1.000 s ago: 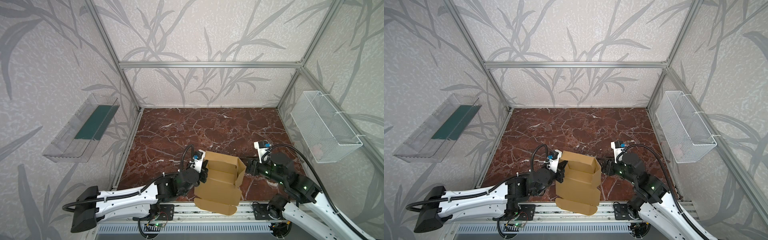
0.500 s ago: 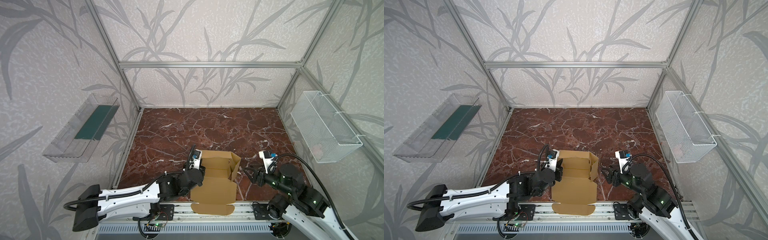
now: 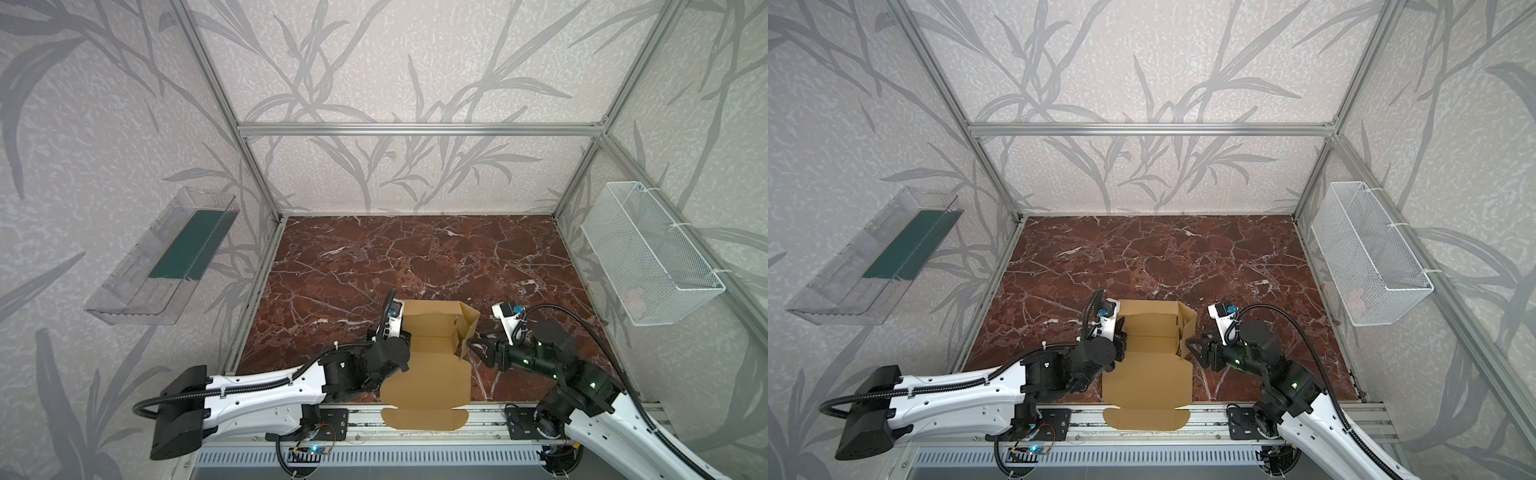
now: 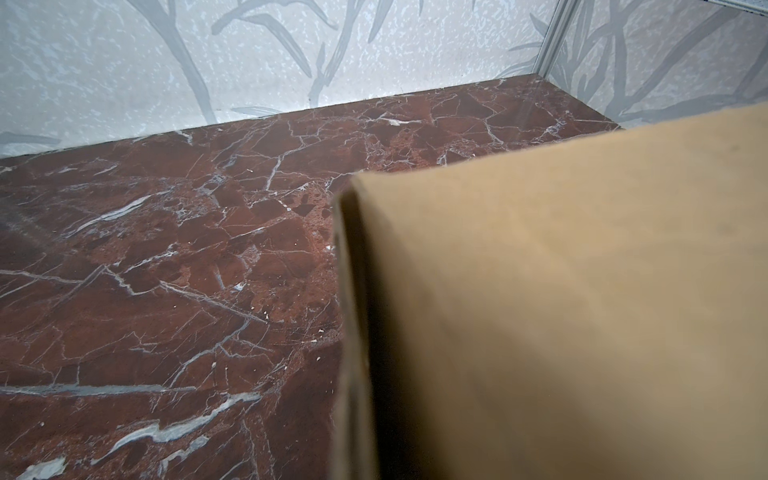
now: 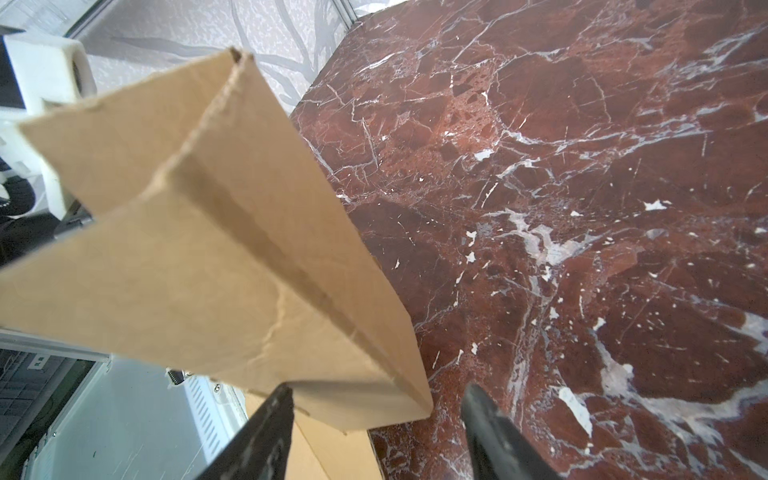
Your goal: Fold the paper box
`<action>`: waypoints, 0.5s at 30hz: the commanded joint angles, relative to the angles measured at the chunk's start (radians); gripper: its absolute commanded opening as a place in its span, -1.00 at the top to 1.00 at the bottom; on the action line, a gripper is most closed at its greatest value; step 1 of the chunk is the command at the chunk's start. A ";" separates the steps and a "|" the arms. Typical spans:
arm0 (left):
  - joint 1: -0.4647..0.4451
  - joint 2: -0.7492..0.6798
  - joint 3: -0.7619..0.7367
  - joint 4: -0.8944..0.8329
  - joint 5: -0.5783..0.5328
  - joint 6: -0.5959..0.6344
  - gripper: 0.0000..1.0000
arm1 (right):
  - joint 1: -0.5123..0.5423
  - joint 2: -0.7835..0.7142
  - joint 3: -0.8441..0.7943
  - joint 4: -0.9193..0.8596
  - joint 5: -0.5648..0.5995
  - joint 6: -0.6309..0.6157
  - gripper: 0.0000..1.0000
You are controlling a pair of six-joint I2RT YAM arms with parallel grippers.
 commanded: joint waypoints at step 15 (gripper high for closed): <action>-0.007 0.074 0.049 -0.001 0.022 -0.001 1.00 | 0.066 0.093 -0.034 0.211 0.066 -0.033 0.09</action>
